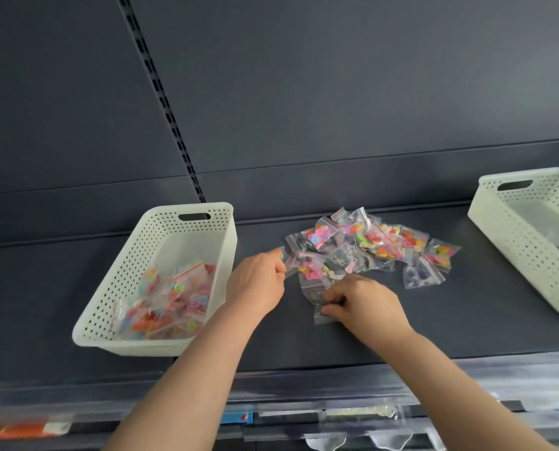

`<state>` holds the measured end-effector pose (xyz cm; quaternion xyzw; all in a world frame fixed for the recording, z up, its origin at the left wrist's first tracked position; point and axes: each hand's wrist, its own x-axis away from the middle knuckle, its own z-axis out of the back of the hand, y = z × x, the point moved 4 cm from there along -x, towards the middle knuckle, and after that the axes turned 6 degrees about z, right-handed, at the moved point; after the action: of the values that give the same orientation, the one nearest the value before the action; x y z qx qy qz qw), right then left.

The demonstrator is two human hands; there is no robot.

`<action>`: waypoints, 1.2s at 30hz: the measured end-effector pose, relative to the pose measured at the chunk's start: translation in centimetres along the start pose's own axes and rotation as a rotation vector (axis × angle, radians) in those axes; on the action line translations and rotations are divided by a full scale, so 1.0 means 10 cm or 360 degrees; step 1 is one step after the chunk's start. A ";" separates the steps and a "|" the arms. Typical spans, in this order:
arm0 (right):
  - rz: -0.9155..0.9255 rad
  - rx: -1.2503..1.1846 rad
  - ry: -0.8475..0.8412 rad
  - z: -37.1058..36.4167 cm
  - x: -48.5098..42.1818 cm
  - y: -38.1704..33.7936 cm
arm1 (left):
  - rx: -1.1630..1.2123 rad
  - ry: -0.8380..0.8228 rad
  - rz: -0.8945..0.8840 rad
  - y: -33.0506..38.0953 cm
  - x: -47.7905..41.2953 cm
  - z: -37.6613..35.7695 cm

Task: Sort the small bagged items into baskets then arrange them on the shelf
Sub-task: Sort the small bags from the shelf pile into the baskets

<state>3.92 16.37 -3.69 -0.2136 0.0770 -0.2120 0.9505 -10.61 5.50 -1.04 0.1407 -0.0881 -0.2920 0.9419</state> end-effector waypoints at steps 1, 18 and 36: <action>0.0018 -0.0003 0.0004 0.02 0.01 0.02 | 0.0013 0.0002 0.0002 0.01 0.00 -0.01; -0.0338 0.0137 0.0447 0.39 0.31 0.69 | -0.0044 -0.0137 -0.0211 0.69 -0.13 -0.35; -0.0544 0.0339 0.1081 1.72 0.73 1.87 | 0.0693 -0.0088 -0.0517 2.14 0.02 -0.42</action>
<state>21.47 34.94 3.11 -0.0411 0.3280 -0.4328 0.8387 1.82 23.24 1.79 0.3442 -0.1507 -0.4173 0.8275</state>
